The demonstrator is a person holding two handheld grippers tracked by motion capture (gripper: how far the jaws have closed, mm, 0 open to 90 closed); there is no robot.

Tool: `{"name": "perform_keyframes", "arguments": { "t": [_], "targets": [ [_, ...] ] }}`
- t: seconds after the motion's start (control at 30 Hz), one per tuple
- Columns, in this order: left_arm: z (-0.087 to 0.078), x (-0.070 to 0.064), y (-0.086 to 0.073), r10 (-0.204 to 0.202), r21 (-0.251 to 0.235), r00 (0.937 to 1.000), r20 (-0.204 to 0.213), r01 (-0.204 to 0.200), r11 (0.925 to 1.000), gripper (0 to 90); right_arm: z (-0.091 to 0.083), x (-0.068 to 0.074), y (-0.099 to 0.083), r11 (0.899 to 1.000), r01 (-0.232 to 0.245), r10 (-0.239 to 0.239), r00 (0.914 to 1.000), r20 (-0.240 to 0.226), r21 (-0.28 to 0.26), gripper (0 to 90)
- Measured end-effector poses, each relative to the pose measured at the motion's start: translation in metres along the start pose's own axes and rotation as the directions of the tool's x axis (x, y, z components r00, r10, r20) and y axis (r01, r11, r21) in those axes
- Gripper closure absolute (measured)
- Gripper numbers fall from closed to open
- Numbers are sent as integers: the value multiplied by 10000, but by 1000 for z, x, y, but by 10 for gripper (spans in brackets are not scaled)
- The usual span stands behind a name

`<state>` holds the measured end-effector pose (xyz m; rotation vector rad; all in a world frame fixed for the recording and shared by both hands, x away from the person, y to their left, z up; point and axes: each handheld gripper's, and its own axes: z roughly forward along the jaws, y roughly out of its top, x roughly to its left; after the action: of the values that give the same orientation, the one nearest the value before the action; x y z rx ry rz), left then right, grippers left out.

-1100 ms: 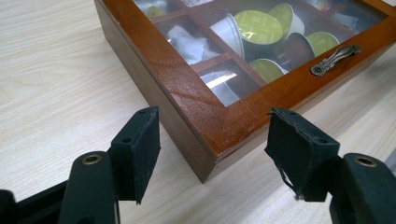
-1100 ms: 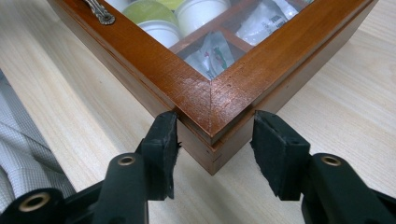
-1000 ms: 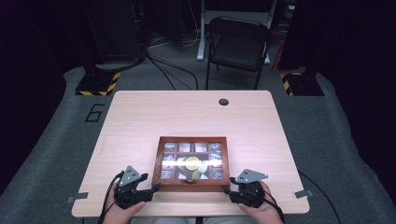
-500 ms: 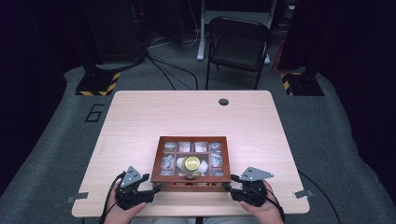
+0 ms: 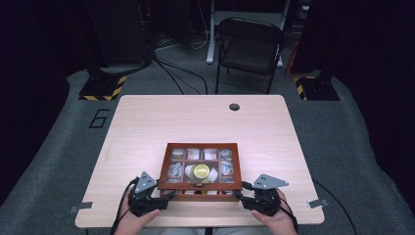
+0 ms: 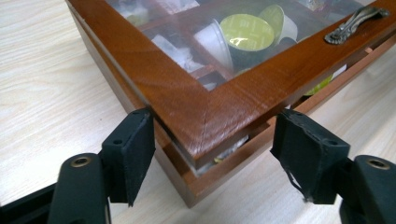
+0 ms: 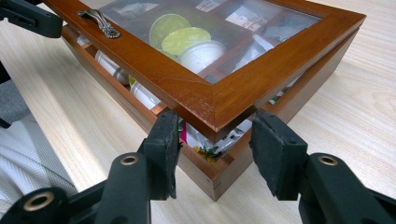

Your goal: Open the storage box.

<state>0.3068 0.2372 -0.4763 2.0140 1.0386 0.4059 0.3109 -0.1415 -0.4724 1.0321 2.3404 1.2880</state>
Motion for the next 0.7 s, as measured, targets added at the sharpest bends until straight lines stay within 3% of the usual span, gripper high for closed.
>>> {"name": "perform_keyframes", "arguments": {
  "t": [0.33, 0.5, 0.7],
  "targets": [
    [9, -2, 4, -37, -179, 9994, -334, 31, 9998, 249, 0, -1, 0, 10000, 12, -12, 10000, 1, -62, 516],
    [8, -2, 7, 189, -108, 9986, -490, -195, 9998, 242, 0, -1, 1, 10000, -14, 14, 10000, -16, -81, 516],
    [7, -2, 9, 188, -55, 9988, -456, -191, 9998, 240, 0, -2, 2, 9999, -34, 34, 10000, 35, -97, 492]
  ]
}}
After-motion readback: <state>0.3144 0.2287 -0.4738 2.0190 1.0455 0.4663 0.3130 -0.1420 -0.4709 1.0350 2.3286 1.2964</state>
